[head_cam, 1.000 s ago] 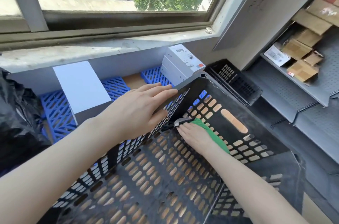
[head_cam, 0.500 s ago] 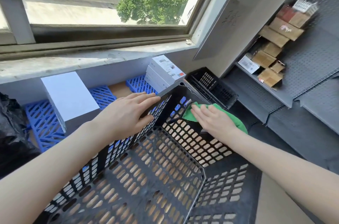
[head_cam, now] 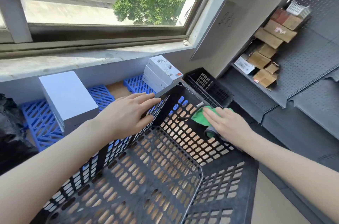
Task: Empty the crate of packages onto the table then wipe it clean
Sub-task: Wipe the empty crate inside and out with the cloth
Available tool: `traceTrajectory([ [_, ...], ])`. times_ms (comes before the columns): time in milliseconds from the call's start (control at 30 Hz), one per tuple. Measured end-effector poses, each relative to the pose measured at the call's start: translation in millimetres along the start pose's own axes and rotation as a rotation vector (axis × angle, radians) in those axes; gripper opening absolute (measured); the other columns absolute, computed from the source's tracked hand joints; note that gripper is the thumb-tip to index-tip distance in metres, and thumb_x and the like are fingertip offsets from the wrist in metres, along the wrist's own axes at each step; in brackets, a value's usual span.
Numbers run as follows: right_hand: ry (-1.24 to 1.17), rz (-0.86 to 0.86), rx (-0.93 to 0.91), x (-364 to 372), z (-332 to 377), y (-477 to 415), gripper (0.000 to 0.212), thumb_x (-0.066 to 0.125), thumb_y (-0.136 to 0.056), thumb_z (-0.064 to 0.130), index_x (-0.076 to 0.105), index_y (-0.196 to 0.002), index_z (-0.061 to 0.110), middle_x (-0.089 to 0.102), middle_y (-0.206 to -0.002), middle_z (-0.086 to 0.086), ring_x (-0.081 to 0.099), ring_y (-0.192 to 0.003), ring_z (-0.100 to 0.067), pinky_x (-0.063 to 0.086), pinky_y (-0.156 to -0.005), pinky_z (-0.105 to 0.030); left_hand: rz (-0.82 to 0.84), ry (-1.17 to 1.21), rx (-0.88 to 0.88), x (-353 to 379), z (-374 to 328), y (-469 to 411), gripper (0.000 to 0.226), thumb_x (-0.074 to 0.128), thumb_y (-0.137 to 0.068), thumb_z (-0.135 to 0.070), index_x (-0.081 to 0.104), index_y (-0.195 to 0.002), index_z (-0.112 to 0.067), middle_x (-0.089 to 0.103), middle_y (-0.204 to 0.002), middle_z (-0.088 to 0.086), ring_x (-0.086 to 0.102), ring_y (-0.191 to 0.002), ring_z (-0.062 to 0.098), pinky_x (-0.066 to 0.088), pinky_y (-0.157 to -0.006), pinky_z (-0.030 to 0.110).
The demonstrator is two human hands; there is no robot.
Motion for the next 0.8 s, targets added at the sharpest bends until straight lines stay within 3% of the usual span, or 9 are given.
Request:
traceTrajectory([
  [67,-0.007,-0.052,0.068,-6,-10,-22,0.045,0.037,-0.087,0.007,0.060,-0.125,0.001,0.062,-0.127,-0.012,0.052,-0.097,-0.029,0.048,-0.069,-0.037,0.001,-0.002,-0.002,0,1,-1,0.076,0.009,-0.084,-0.063,0.029,-0.151,-0.033,0.031,-0.157,-0.009,0.030,-0.144,0.016,0.030,-0.116,0.038],
  [133,0.006,-0.037,0.083,-8,-13,-26,0.048,0.030,-0.089,0.010,0.061,-0.124,0.002,0.062,-0.126,-0.012,0.054,-0.096,-0.029,0.049,-0.068,-0.037,0.001,0.001,-0.004,0,2,-2,0.076,0.008,-0.084,-0.063,0.026,-0.152,-0.035,0.030,-0.158,-0.012,0.029,-0.145,0.015,0.030,-0.116,0.039],
  [267,0.001,0.013,-0.071,1,-4,23,0.040,0.068,-0.084,0.019,0.064,-0.121,0.002,0.062,-0.126,-0.011,0.050,-0.096,-0.029,0.047,-0.069,-0.038,-0.001,0.006,-0.013,1,4,-1,0.077,0.006,-0.083,-0.064,0.025,-0.152,-0.034,0.029,-0.157,-0.013,0.028,-0.145,0.015,0.029,-0.116,0.038],
  [300,0.011,0.036,-0.130,4,-1,38,0.040,0.070,-0.082,0.017,0.066,-0.118,0.003,0.063,-0.123,-0.010,0.048,-0.096,-0.029,0.046,-0.070,-0.038,-0.001,0.003,-0.011,1,4,-1,0.078,0.006,-0.083,-0.064,0.025,-0.152,-0.034,0.029,-0.158,-0.013,0.028,-0.145,0.015,0.029,-0.116,0.037],
  [400,0.012,0.072,-0.237,0,1,56,0.036,0.049,-0.082,0.011,0.070,-0.110,0.004,0.066,-0.118,-0.008,0.044,-0.093,-0.027,0.037,-0.074,-0.037,-0.004,-0.002,-0.009,2,3,0,0.077,0.008,-0.084,-0.063,0.027,-0.152,-0.033,0.030,-0.158,-0.011,0.030,-0.144,0.016,0.030,-0.116,0.037],
  [467,-0.007,0.087,-0.226,-3,-2,45,0.036,0.063,-0.076,0.015,0.071,-0.110,0.005,0.066,-0.117,-0.007,0.045,-0.093,-0.026,0.045,-0.072,-0.036,-0.004,-0.004,-0.009,1,2,0,0.076,0.008,-0.084,-0.063,0.027,-0.152,-0.033,0.030,-0.158,-0.010,0.030,-0.144,0.016,0.031,-0.116,0.037],
  [533,-0.061,0.097,-0.159,-3,-5,21,0.051,0.076,-0.066,0.014,0.068,-0.115,0.004,0.065,-0.121,-0.008,0.052,-0.095,-0.027,0.052,-0.069,-0.036,0.000,-0.014,-0.009,2,3,0,0.076,0.008,-0.085,-0.063,0.026,-0.152,-0.034,0.028,-0.158,-0.011,0.029,-0.145,0.015,0.030,-0.116,0.037],
  [667,-0.117,0.101,-0.033,-2,-11,-29,0.061,0.081,-0.062,0.012,0.065,-0.120,0.004,0.063,-0.127,-0.009,0.061,-0.093,-0.028,0.054,-0.068,-0.038,0.000,-0.010,-0.014,3,5,0,0.073,0.010,-0.086,-0.062,0.026,-0.152,-0.034,0.029,-0.158,-0.012,0.027,-0.146,0.015,0.029,-0.116,0.037],
  [800,-0.163,0.072,0.004,3,-13,-14,0.059,0.078,-0.065,0.010,0.064,-0.122,0.002,0.060,-0.130,-0.011,0.060,-0.097,-0.029,0.055,-0.070,-0.040,0.001,-0.001,-0.014,3,6,-1,0.075,0.010,-0.085,-0.063,0.026,-0.152,-0.034,0.029,-0.158,-0.013,0.026,-0.146,0.014,0.027,-0.118,0.036],
])
Point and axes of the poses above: each hand's wrist, its own y-axis away from the middle knuckle, its own x-axis out of the palm, z = x × y, the point moved 8 cm from there along -y, towards the middle knuckle
